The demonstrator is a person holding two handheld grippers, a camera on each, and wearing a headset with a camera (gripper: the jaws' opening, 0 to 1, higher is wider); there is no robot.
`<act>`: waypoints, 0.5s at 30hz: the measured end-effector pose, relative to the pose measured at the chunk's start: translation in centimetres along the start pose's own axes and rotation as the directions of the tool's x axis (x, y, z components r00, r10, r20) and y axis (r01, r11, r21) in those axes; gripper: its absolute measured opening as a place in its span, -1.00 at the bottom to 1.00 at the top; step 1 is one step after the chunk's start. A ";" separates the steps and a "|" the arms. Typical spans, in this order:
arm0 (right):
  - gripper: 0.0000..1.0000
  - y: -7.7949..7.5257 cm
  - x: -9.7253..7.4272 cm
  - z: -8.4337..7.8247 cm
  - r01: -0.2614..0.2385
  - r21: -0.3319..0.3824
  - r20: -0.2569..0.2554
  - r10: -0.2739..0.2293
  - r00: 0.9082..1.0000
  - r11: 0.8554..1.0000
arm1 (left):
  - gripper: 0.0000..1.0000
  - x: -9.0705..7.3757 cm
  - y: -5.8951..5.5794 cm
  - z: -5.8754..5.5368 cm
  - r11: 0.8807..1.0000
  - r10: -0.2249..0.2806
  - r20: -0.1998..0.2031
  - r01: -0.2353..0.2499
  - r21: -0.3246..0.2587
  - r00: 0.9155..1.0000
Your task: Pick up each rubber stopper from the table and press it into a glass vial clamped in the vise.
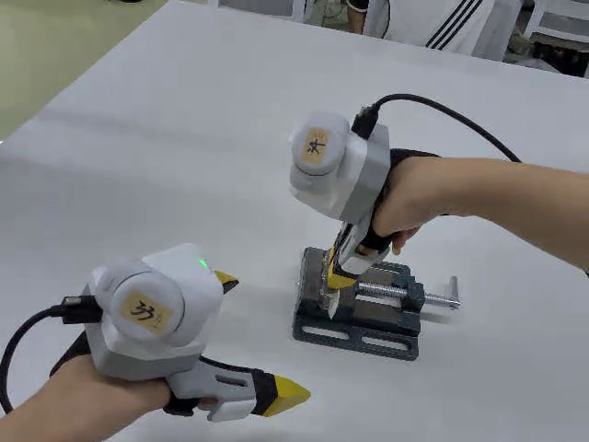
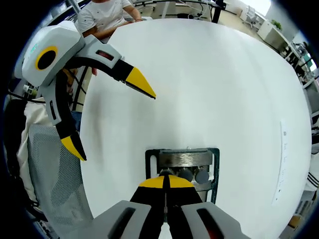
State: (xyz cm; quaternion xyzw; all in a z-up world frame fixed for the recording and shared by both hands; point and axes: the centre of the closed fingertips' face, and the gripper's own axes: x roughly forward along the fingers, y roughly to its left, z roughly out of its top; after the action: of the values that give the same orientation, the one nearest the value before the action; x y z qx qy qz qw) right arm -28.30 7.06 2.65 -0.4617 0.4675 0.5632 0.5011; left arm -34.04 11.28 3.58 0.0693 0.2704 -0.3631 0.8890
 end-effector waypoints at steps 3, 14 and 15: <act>-1.00 -0.1 0.0 -0.2 -0.005 -0.022 0.024 0.005 1.000 1.000 | 0.73 -0.2 0.3 0.3 1.000 0.007 0.007 -0.007 0.005 1.000; -1.00 -0.2 0.0 -0.4 -0.011 -0.070 0.174 0.023 0.984 0.997 | 0.73 -0.5 0.9 1.1 1.000 0.027 0.023 -0.027 0.006 0.999; -1.00 0.0 0.0 -0.6 -0.013 -0.042 0.181 0.021 0.983 0.999 | 0.73 -0.5 0.9 1.0 1.000 0.028 0.020 -0.028 0.007 0.999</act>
State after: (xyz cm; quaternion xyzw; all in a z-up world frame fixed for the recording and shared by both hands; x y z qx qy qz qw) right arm -28.22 6.45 2.60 -0.4147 0.4123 0.6166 0.5272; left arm -33.29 11.98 4.63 0.0727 0.2593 -0.3523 0.8963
